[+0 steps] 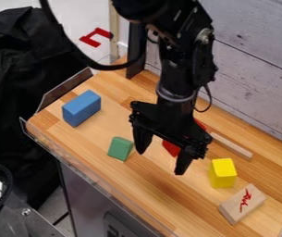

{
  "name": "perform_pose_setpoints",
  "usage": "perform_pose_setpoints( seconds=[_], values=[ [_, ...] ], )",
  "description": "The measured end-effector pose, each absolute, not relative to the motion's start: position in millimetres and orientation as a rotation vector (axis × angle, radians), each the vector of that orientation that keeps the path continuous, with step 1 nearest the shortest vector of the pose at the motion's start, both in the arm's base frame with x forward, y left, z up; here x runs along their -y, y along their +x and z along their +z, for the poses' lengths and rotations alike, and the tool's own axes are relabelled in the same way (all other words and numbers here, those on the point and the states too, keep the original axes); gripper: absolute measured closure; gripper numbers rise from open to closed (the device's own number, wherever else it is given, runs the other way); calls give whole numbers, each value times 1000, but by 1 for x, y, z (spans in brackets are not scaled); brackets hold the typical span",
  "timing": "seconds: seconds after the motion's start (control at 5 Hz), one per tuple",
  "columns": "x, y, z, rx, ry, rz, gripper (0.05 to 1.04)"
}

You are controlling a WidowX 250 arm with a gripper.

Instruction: Pick the red arch and position it in a direction opposite to that of the blue one

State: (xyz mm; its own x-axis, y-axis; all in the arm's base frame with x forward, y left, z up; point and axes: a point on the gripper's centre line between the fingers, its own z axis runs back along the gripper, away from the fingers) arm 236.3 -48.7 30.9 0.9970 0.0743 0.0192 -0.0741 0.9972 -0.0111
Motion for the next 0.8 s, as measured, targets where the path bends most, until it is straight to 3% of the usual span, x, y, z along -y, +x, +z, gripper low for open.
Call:
perform_pose_setpoints(
  seconds=[0.4,0.8],
  values=[
    [44,239,29,12,-25,66,85],
    [23,270,27,18,-50,-7,85]
  ],
)
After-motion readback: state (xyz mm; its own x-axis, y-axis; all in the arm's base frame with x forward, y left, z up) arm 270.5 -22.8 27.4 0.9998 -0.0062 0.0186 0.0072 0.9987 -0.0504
